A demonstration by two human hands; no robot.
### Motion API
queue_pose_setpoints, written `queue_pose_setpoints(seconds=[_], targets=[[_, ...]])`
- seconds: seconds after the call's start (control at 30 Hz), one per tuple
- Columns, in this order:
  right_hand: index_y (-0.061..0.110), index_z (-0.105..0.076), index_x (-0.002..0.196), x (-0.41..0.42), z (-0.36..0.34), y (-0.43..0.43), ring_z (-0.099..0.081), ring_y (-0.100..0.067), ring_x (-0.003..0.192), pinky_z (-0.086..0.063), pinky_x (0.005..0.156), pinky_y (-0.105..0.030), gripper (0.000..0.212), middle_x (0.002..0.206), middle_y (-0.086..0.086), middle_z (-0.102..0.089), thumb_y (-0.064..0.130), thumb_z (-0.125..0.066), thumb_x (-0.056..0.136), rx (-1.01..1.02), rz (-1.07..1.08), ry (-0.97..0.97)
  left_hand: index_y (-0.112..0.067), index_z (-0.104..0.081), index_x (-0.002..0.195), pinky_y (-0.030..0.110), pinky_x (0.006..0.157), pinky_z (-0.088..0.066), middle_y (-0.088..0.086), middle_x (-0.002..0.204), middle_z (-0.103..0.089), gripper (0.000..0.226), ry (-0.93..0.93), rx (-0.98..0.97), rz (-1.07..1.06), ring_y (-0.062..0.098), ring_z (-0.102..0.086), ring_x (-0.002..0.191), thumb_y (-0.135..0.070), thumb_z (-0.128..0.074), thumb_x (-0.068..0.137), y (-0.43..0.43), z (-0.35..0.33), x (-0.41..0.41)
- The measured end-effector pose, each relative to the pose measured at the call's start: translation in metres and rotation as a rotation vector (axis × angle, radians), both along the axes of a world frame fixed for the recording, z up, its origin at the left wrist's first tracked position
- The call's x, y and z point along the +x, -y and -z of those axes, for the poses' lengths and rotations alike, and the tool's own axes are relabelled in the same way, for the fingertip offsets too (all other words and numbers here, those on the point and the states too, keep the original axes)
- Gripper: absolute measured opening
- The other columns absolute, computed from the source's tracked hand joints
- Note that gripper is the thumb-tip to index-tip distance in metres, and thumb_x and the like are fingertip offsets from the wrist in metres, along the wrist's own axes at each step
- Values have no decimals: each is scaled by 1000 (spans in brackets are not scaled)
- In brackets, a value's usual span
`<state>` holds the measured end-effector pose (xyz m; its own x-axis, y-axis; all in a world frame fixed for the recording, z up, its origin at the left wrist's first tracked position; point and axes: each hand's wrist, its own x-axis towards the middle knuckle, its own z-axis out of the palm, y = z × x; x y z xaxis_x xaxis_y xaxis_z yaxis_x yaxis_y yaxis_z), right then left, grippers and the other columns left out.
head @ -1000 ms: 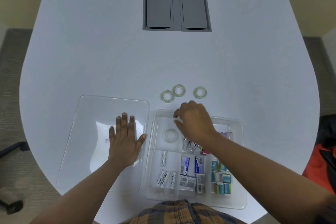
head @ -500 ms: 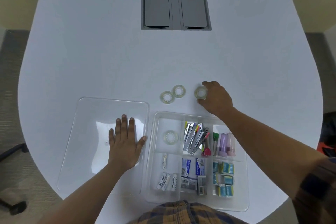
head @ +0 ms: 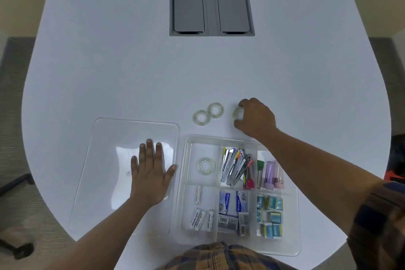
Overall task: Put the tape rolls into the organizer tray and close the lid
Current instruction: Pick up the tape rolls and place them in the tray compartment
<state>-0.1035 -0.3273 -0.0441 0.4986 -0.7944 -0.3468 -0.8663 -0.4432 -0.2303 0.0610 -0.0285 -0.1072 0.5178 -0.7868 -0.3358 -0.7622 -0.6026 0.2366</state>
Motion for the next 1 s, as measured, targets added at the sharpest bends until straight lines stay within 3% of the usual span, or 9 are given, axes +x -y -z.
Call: queue_pose_setpoints(seconds=[0.13,0.23,0.37,0.5,0.63,0.87,1.0], targets=[[21,-62,108,10,-28,-16,-61,-25,88,-46,72,-30,48,101,-4,-60,34,-77,64,7,15,233,-19,2,153,51,116,1,4,160,14,80,-24,10,-5,20,18,146,-67,-13,90,0,1,1],[25,-63,105,14,-50,-43,-62,-21,87,-50,76,-33,49,101,-1,-62,36,-79,61,69,-40,335,-20,4,152,51,116,2,4,160,15,80,-38,23,-3,21,19,146,-67,-13,90,0,1,2],[28,-59,116,11,-61,-86,-60,-21,97,-51,80,-35,58,111,2,-63,40,-79,63,131,-258,221,-23,15,149,49,116,6,0,156,25,82,-62,55,6,18,27,143,-70,-9,87,1,-1,5],[25,-54,125,9,-49,-117,-55,-23,106,-45,85,-35,58,118,1,-61,32,-76,72,114,-466,96,-24,31,141,45,112,16,-5,147,42,93,-152,109,24,14,41,135,-81,-3,76,4,-5,11],[22,-57,117,12,-33,-128,-54,-23,102,-41,87,-38,50,111,1,-62,31,-76,72,49,-619,-61,-23,36,137,46,112,18,-4,143,47,98,-207,152,33,15,44,132,-83,-4,71,7,-11,13],[19,-60,108,10,-19,-134,-55,-24,97,-38,81,-37,43,102,0,-62,27,-78,70,41,-682,-132,-23,35,137,48,113,16,-3,145,45,101,-202,164,47,17,42,134,-87,2,67,7,-14,12],[23,-59,116,6,-20,-130,-56,-23,101,-39,87,-37,43,108,1,-63,24,-72,74,125,-606,-77,-23,36,137,48,113,15,-3,144,45,100,-200,169,48,17,43,133,-86,2,67,7,-15,12]])
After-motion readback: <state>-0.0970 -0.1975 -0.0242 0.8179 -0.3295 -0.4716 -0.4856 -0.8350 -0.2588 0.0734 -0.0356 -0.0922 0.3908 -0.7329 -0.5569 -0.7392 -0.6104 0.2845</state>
